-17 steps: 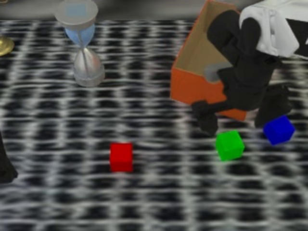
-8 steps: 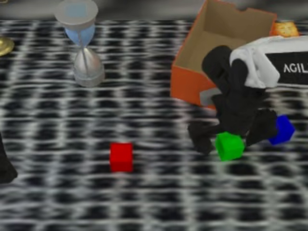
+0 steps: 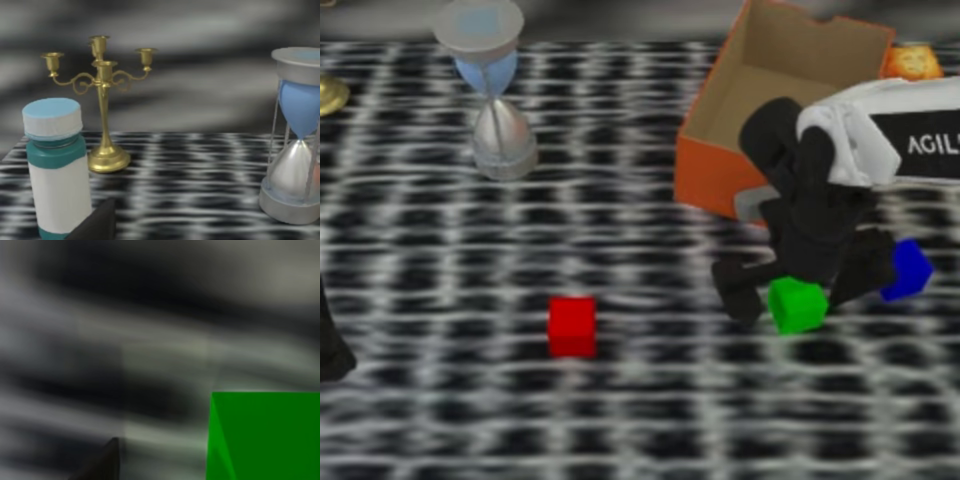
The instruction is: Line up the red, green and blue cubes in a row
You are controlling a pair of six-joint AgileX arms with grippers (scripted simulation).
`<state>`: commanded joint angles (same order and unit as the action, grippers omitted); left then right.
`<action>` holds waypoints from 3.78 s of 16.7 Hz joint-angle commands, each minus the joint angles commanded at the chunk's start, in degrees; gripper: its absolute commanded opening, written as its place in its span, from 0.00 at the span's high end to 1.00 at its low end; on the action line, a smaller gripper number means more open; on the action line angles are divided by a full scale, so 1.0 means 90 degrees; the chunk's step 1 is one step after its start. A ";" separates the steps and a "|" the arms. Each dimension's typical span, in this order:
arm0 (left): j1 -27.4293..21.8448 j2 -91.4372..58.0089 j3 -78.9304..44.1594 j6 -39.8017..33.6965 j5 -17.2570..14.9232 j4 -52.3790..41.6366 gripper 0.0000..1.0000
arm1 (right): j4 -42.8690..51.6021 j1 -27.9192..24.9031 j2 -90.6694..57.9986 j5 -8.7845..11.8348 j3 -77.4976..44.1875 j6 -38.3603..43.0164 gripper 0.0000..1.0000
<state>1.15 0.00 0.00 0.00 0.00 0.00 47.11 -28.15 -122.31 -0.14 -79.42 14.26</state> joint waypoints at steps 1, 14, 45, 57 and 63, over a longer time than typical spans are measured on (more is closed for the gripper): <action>0.0000 0.0000 0.0000 0.0000 0.0000 0.0000 0.00 | 0.0000 0.0000 0.0000 0.0000 0.0000 0.0000 0.30; 0.0000 0.0000 0.0000 0.0000 0.0000 0.0000 0.00 | 0.0000 0.0000 0.0000 0.0000 0.0000 0.0000 1.00; 0.0000 0.0000 0.0000 0.0000 0.0000 0.0000 0.00 | 0.2703 -0.1733 -0.0416 -0.0050 -0.3133 0.3312 1.00; 0.0000 0.0000 0.0000 0.0000 0.0000 0.0000 0.00 | 0.1511 -0.1808 -0.0713 -0.0054 -0.2324 0.3447 1.00; 0.0000 0.0000 0.0000 0.0000 0.0000 0.0000 0.00 | 0.1191 -0.1826 -0.0820 -0.0056 -0.2057 0.3452 1.00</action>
<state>1.15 0.00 0.00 0.00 0.00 0.00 57.82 -44.58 -129.69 -0.65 -97.94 45.33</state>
